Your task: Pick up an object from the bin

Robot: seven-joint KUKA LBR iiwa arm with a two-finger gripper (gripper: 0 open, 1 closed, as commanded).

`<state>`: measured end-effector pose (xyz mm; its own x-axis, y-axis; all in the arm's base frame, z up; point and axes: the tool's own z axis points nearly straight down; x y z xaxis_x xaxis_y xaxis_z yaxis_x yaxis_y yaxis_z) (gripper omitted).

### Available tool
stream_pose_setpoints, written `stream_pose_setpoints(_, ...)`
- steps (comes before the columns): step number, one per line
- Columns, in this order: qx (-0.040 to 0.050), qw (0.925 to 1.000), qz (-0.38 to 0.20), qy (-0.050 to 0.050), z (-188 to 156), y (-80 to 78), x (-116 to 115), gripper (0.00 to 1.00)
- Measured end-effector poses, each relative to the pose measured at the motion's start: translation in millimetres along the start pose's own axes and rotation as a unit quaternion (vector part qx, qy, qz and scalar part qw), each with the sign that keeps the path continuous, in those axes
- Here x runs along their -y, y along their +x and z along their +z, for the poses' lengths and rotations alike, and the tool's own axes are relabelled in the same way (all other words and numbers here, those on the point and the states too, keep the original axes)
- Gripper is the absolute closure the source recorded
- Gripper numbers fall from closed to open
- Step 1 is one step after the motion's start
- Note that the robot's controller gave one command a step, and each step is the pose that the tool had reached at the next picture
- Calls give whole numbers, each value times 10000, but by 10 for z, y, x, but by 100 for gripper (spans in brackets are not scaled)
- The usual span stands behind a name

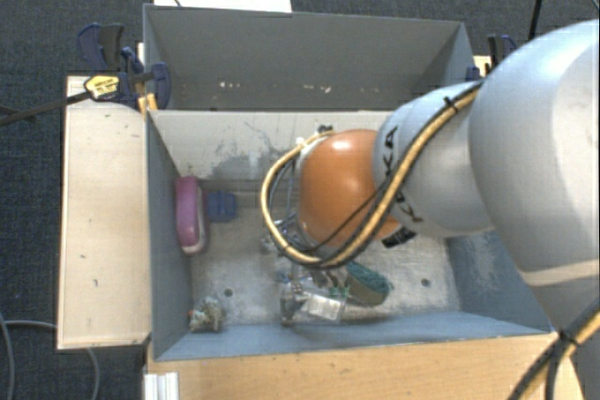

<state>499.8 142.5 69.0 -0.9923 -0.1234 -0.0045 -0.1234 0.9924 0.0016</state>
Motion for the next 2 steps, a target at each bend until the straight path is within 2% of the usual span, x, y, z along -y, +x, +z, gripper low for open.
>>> stream_pose_setpoints(1, 15, 9981, 620, -7, -35, 151, 408, 0)
stream_pose_setpoints(2, 35, 9979, 643, -9, -49, 138, 404, 100)
